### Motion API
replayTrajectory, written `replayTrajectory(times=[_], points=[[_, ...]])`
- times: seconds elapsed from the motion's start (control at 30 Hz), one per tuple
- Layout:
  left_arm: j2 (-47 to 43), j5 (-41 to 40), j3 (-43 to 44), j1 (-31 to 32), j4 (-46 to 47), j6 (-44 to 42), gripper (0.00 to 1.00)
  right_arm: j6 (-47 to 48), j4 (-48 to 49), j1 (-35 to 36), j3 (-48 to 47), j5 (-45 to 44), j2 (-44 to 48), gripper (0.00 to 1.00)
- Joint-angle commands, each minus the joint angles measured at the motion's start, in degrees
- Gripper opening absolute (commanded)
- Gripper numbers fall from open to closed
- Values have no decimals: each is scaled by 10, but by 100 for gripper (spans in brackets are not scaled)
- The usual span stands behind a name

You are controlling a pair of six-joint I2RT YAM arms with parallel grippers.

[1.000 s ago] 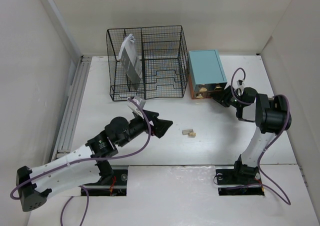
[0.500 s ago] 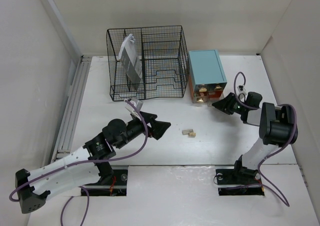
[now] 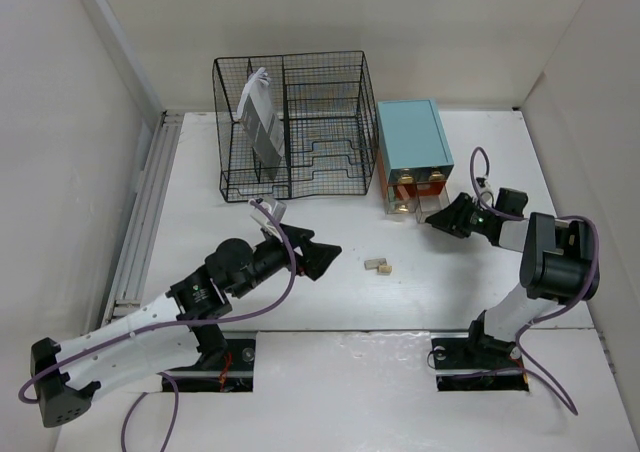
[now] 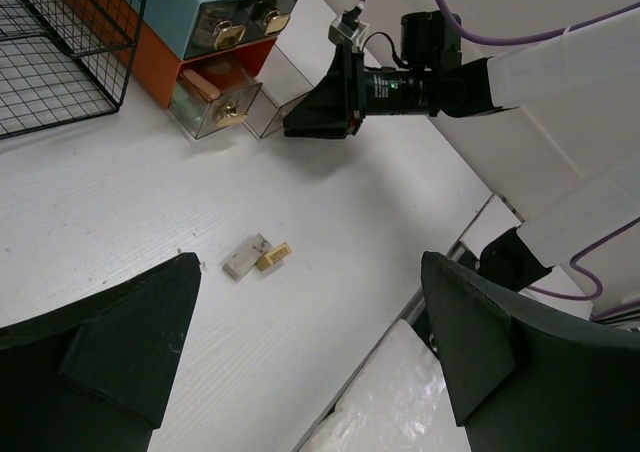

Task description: Organize the desk

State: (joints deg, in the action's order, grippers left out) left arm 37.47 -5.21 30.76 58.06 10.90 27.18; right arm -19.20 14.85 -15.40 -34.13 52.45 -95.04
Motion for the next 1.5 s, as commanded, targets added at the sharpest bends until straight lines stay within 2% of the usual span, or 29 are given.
replayTrajectory(times=[0.0,0.03,0.2,0.37,0.4,0.47,0.53,0.57,0.63,0.7,0.77,0.8,0.83,0.87,0.9,0.93,1.0,1.03,1.07,1.1,1.13,1.17,1.2,1.3,1.33,1.37,1.47], points=[[-10,0,2,2,30,3,91,33,-28,2,-8,21,6,44],[-10,0,2,2,30,3,91,28,-33,2,-13,21,6,54],[1,0,2,2,30,3,91,28,-33,-3,-13,55,19,69],[6,0,-4,2,35,3,91,69,-115,-3,-40,92,42,70],[6,5,-4,2,42,3,91,100,-139,-3,-57,99,48,70],[11,6,-9,2,42,3,88,110,-175,-3,-57,116,70,70],[17,12,-9,2,49,3,84,153,-214,-3,-72,132,98,70],[17,12,-9,2,54,3,83,179,-273,-3,-80,138,107,69],[24,12,-9,2,55,3,82,220,-303,-3,-88,138,126,69],[30,17,-14,2,60,3,75,262,-360,-3,-104,164,139,66],[30,17,-19,2,66,3,67,363,-422,12,-149,174,144,54],[35,17,-19,2,66,3,53,403,-486,37,-169,169,144,45],[35,17,-25,2,66,3,44,436,-516,55,-193,149,144,15],[47,10,-25,2,66,3,34,506,-539,76,-242,124,144,2],[54,10,-32,2,66,3,24,524,-554,100,-267,57,144,0],[64,3,-32,2,66,9,0,543,-564,146,-287,23,151,0],[98,3,-38,2,71,9,0,587,-559,190,-314,-24,178,0],[110,3,-38,7,71,16,0,593,-544,234,-314,-65,187,14],[123,3,-44,7,71,16,0,604,-550,257,-320,-81,195,59],[147,-4,-44,7,78,16,0,651,-564,277,-327,-88,201,67],[158,-15,-44,14,78,16,2,659,-564,293,-328,-93,208,72],[167,-22,-50,14,78,23,10,667,-579,324,-328,-101,208,75],[175,-27,-50,14,78,23,31,701,-590,341,-333,-112,208,75],[174,-41,-76,20,84,45,51,750,-599,410,-303,-198,200,76],[155,-51,-91,20,84,52,64,774,-592,429,-272,-228,200,76],[140,-52,-99,20,84,66,68,782,-584,463,-255,-293,210,76],[72,-65,-133,25,70,86,76,807,-531,503,-184,-374,234,78]])
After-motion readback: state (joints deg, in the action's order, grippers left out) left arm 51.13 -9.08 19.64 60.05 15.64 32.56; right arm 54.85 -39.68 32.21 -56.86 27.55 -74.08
